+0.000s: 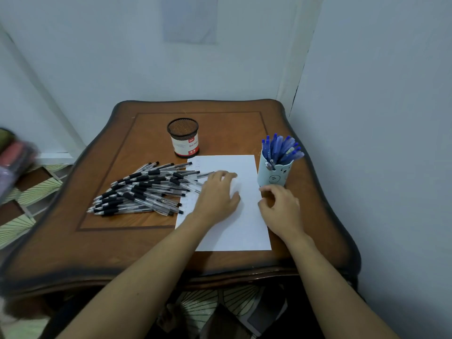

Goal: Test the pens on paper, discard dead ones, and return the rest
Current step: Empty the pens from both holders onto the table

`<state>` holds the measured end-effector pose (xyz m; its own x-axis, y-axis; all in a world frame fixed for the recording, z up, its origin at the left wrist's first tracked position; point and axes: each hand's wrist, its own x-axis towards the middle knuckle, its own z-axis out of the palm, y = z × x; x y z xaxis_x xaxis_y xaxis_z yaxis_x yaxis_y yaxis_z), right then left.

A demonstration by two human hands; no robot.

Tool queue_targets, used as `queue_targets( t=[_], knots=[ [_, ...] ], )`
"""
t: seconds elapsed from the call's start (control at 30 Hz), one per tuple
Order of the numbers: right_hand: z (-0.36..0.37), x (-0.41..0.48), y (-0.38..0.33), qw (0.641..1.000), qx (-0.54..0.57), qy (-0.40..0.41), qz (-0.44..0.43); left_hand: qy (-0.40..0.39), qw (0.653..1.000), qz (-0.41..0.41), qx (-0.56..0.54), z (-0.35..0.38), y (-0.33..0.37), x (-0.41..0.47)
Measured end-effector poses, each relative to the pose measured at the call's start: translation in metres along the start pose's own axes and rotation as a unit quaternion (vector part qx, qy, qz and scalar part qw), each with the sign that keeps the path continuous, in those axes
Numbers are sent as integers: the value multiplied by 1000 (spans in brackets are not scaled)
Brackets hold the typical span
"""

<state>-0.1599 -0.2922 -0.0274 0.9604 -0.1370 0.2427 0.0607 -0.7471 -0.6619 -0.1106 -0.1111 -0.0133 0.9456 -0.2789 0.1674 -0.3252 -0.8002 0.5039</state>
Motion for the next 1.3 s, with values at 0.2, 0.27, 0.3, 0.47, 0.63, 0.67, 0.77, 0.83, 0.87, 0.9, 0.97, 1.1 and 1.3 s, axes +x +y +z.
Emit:
queue_targets(
  t=[0.2,0.27,0.3,0.47,0.63,0.67,0.77,0.83,0.87,0.9,0.97,1.1,1.3],
  knots=[
    [-17,12,21,964,173,153,130,-64,996,23,63,25,11,-10],
    [-20,19,26,964,202,130,114,-64,993,11,100,31,9,-11],
    [-21,22,29,967,213,107,89,-62,992,7,111,33,9,-12],
    [-21,37,34,974,223,33,0,-34,992,6,123,33,4,-14],
    [-15,45,39,976,216,30,20,-30,991,4,127,34,4,-13],
    [-14,46,39,976,212,32,23,-31,991,4,128,34,4,-13],
    [-12,48,38,976,213,40,28,-34,991,3,130,34,4,-12],
    [-11,48,37,978,198,53,32,-40,991,0,129,34,5,-13],
    [-11,48,36,980,187,63,35,-42,991,-1,130,34,5,-13],
    [-11,47,35,981,177,74,38,-44,991,-1,130,33,4,-14],
    [-14,42,34,979,167,107,44,-49,990,-1,129,33,4,-14],
    [-22,32,38,978,114,173,30,-53,990,-2,128,33,4,-14],
    [-30,20,45,980,50,189,-38,-50,991,-4,127,33,5,-15]
  ],
)
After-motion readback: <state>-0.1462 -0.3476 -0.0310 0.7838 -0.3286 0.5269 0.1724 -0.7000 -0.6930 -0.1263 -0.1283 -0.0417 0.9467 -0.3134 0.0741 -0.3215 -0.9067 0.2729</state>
